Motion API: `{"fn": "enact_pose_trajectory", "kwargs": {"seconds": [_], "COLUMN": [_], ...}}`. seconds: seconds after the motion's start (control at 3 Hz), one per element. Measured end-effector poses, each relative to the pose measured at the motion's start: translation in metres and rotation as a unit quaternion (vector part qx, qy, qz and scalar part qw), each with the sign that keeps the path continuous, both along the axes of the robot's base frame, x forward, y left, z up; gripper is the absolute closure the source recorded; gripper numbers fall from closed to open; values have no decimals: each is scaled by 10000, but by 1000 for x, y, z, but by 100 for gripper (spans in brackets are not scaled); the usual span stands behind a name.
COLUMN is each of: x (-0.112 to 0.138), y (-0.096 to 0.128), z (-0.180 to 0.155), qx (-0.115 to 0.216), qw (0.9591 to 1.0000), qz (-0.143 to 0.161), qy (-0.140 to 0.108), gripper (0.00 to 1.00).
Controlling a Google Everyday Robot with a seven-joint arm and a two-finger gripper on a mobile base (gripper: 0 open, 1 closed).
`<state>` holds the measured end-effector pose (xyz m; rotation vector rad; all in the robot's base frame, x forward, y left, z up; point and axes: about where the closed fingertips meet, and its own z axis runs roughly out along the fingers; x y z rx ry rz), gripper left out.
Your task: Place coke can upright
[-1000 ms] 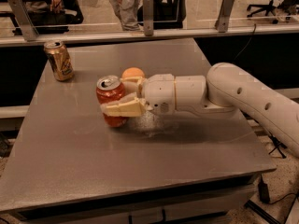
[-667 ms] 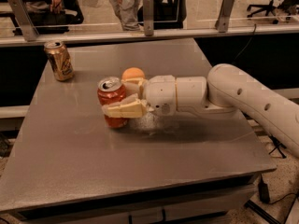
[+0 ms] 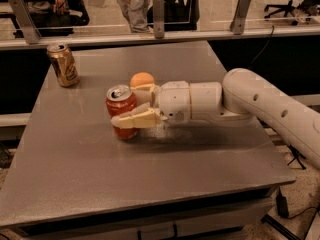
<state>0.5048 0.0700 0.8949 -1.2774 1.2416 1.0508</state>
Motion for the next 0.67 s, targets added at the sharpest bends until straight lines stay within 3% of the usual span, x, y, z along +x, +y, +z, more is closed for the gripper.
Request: {"fn": "enact_pose_trajectory", "kwargs": {"seconds": [0.33, 0.67], "x": [-1, -1], "y": [1, 2], "z": [0, 0], "qx": [2, 2], "qw": [10000, 10000], "qz": [36, 37], "qy": [-10, -10], "gripper": [0, 0]}}
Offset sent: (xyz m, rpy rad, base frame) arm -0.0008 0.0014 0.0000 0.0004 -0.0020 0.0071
